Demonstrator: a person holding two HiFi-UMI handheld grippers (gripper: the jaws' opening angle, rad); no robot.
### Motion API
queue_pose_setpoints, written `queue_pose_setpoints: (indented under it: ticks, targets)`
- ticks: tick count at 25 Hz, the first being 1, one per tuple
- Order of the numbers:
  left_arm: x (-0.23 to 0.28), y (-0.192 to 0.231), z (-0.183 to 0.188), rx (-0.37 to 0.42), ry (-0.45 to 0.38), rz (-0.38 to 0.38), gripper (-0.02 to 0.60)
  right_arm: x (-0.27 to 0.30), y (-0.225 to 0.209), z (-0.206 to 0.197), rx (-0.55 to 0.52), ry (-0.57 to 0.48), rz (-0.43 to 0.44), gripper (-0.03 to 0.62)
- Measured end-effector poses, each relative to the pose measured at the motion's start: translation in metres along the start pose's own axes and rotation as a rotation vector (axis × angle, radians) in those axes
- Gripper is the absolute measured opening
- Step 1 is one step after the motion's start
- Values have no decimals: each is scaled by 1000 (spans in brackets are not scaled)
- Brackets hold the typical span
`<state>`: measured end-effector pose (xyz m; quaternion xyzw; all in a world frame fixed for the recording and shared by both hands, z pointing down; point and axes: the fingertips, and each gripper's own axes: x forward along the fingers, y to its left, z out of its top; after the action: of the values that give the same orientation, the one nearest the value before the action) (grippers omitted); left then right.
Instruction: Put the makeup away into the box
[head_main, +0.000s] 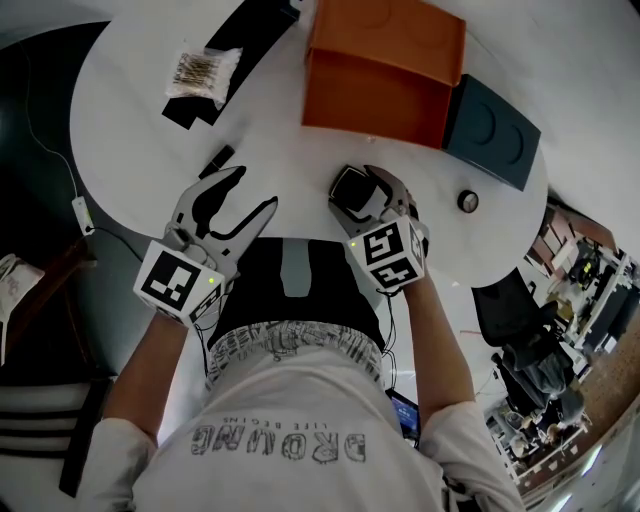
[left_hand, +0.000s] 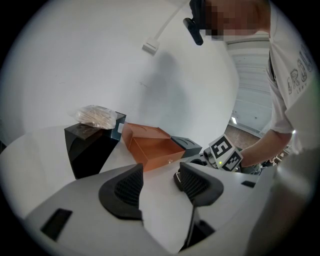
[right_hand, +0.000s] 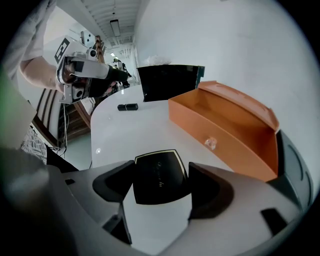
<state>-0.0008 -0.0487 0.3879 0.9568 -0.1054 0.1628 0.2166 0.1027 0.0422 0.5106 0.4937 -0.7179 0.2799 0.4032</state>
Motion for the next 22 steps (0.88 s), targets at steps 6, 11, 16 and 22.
queue_pose_setpoints:
  ticks: [6, 11, 16, 22]
  targets:
    - [2, 0, 13, 16, -9, -17, 250, -15, -5, 19, 17, -46, -16, 357]
    - [2, 3, 25, 27, -26, -24, 250, -36, -14, 46, 37, -102, -36, 357]
    - [3, 8, 40, 42, -44, -24, 250, -48, -33, 74, 59, -158, -58, 357]
    - [7, 14, 53, 41, -51, -20, 250, -41, -61, 99, 50, -182, -75, 357]
